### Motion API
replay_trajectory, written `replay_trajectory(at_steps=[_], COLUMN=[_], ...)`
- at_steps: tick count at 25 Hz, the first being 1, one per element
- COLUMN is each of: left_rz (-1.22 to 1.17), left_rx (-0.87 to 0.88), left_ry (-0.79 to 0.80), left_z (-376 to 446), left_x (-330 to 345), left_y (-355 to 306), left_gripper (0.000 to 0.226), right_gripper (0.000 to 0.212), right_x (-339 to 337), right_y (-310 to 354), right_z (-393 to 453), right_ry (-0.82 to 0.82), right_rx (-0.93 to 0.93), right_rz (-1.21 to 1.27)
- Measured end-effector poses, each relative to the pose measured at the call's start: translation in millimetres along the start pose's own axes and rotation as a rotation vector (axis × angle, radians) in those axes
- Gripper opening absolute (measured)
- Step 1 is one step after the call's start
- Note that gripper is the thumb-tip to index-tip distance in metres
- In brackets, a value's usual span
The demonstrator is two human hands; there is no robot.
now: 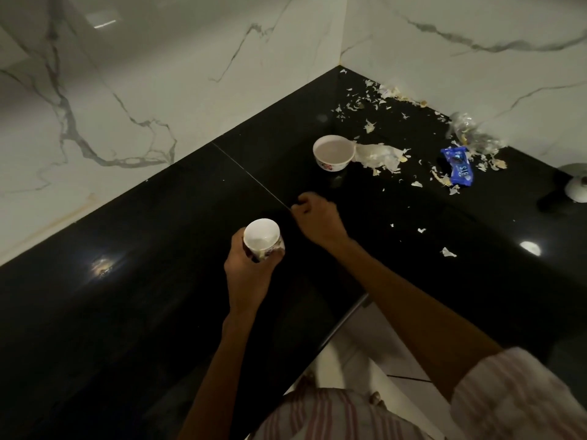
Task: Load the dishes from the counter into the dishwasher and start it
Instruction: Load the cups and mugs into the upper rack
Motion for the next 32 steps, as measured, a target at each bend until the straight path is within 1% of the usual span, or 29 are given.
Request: replay_trajectory(at_steps=[3, 6, 7, 9, 12, 15, 17, 21, 25, 29, 32], left_rz=[-0.007, -0.042, -0.051, -0.057, -0.065, -0.057, -0.045, -0.030, -0.011, -0.017, -0.001], left_rx=[0.075, 0.083, 0.088, 0.092, 0.093, 0.098, 0.110, 0.134, 0.133, 0.103, 0.152], left_ry=[0.047, 0.103, 0.118, 0.140, 0.149, 0.155, 0.156, 0.159, 0.230, 0.320, 0.371], left_z=[-2, -1, -2, -1, -1, -1, -1, -4, -16, -32, -54], left_x=[15, 29, 32, 36, 37, 36, 36, 40, 67, 104, 133], left_y=[-21, -36, -41, -46, -49, -51, -53, -57, -65, -72, -82], left_gripper=[0.071, 0.070, 0.070, 0.069, 0.069, 0.069, 0.069, 0.069, 0.067, 0.071, 0.073], right_gripper=[0.047, 0.064, 0.066, 0.063, 0.050, 0.039, 0.032, 0.026, 0.026, 0.029, 0.031], right_x=[-33, -42, -41, -39, -39, -45, -50, -55, -86, -129, -160], right_y=[-24, -39, -42, -46, -54, -62, -62, -62, -76, -93, -112], right_z=[51, 87, 94, 104, 112, 112, 108, 87, 52, 11, -27], right_ry=[-0.051, -0.029, -0.008, 0.035, 0.051, -0.007, -0.066, -0.113, -0.195, -0.258, -0.344], right_rx=[0.027, 0.051, 0.067, 0.077, 0.089, 0.085, 0.039, -0.021, -0.006, 0.028, 0.002], right_rz=[-0.068, -0.183, -0.209, -0.258, -0.311, -0.331, -0.323, -0.219, -0.093, -0.088, -0.102])
Point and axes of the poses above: each hand's wrist, its own z-axis towards the middle knuckle, its own x-axis out of the palm, y = z × x, the point moved 7 cm from there along z, towards the middle knuckle, and after that the axes turned 6 degrees about -y, right-handed, at the moved point
